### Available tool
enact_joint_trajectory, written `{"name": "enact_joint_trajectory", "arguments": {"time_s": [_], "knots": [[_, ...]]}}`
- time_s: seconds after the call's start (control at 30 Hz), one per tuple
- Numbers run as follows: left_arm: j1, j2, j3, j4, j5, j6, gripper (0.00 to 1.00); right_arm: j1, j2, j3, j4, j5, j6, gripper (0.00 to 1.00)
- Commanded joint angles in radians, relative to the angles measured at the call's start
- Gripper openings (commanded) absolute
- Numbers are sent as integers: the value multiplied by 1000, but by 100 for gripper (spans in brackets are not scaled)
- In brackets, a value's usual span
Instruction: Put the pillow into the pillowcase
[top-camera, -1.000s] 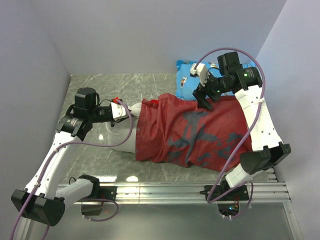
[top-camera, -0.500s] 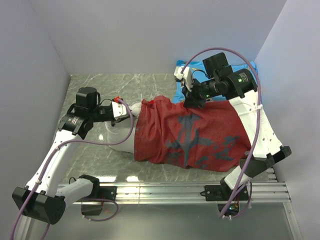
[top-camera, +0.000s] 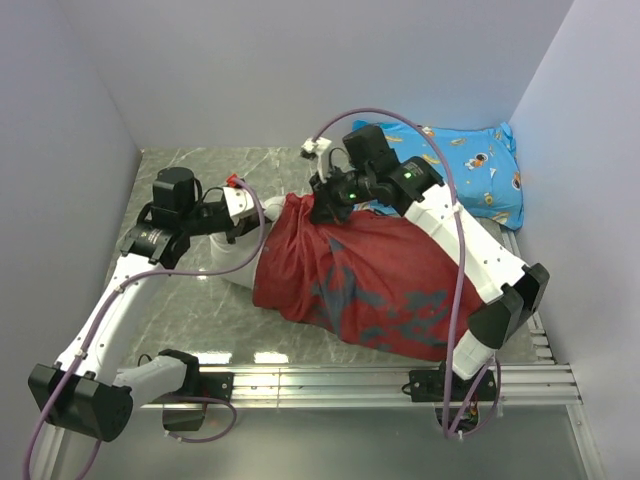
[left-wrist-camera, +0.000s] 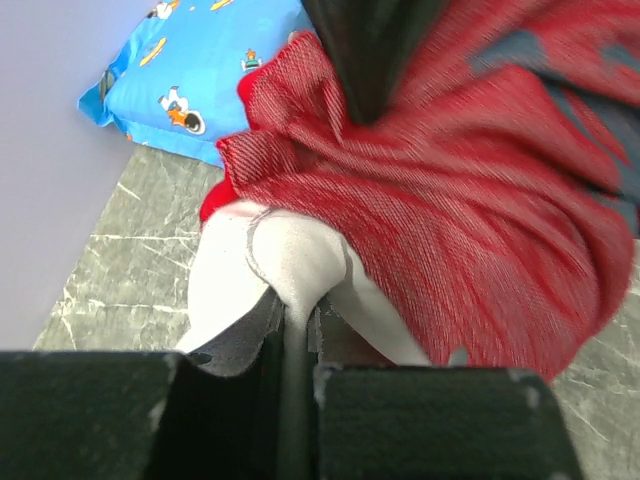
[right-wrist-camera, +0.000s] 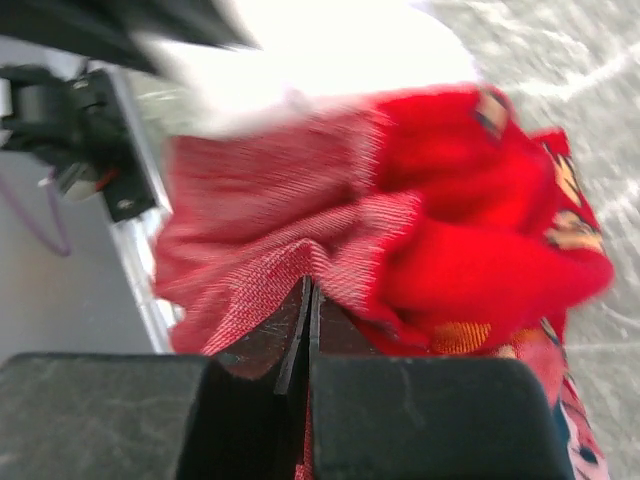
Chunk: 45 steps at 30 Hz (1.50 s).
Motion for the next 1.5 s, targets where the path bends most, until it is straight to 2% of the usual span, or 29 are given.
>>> {"name": "enact_joint_trajectory", "arguments": {"time_s": [0.0,0.07,0.17,0.2,0.27,0.33,0.37,0.4,0.43,0.47,0.5,0.53,0.57,0.6,0.63,0.67,0.7,0.73,0.77,0.8,0.9,0.93,0.97,1.07,1.2,1.37,1.47], "knots": [[-17,-69,36,51,67,-44,0,-111,-52,-22,152,75,-24,0],[-2,-99,30,20,54,-69,0,-176,-71,-19,138,99,-69,0],[6,-118,28,17,-27,-193,0,-195,-69,17,127,169,-167,0],[6,-115,30,27,-68,-286,0,-197,-56,25,153,189,-187,0],[6,-77,34,41,-207,-418,0,-191,-31,24,202,223,-189,0],[6,9,47,35,-322,-481,0,-165,38,36,288,291,-190,0],[15,44,54,28,-438,-506,0,-154,71,66,304,309,-184,0],[30,81,64,17,-476,-535,0,-145,149,159,305,319,-155,0],[56,144,61,29,-496,-556,0,-132,189,226,286,327,-138,20],[119,176,48,49,-531,-590,0,-131,229,389,254,338,-103,29],[150,213,51,63,-554,-634,0,-131,291,472,161,339,-91,39],[185,288,59,66,-567,-644,0,-131,308,542,113,344,-80,59],[266,327,70,67,-568,-664,0,-135,310,588,68,346,-78,62],[312,365,102,64,-541,-661,9,-138,270,594,-8,321,-92,67],[342,432,128,32,-526,-652,21,-142,227,550,-24,313,-94,68],[398,453,175,17,-488,-632,31,-142,174,407,-41,297,-117,68],[428,466,195,5,-360,-613,43,-142,52,324,-64,243,-130,70],[451,459,206,-24,-279,-594,49,-135,-13,233,-72,205,-144,70],[477,441,215,-41,-222,-508,65,-125,-133,65,-95,168,-166,71],[478,416,215,-67,-141,-456,77,-108,-184,-14,-112,166,-177,71],[480,318,219,-192,-82,-301,83,-19,-334,-273,-159,214,-192,72],[479,284,222,-228,-59,-278,84,-1,-370,-336,-146,255,-189,72],[480,269,228,-343,-42,-197,84,35,-434,-452,-129,273,-192,72],[475,204,190,-503,-22,-57,85,91,-500,-640,-37,405,-189,73],[472,135,101,-583,-105,28,85,144,-493,-740,99,520,-174,77],[474,28,-36,-463,-258,-70,86,145,-392,-753,192,660,-161,77],[474,32,-62,-433,-346,-121,85,145,-341,-740,203,683,-143,69]]}}
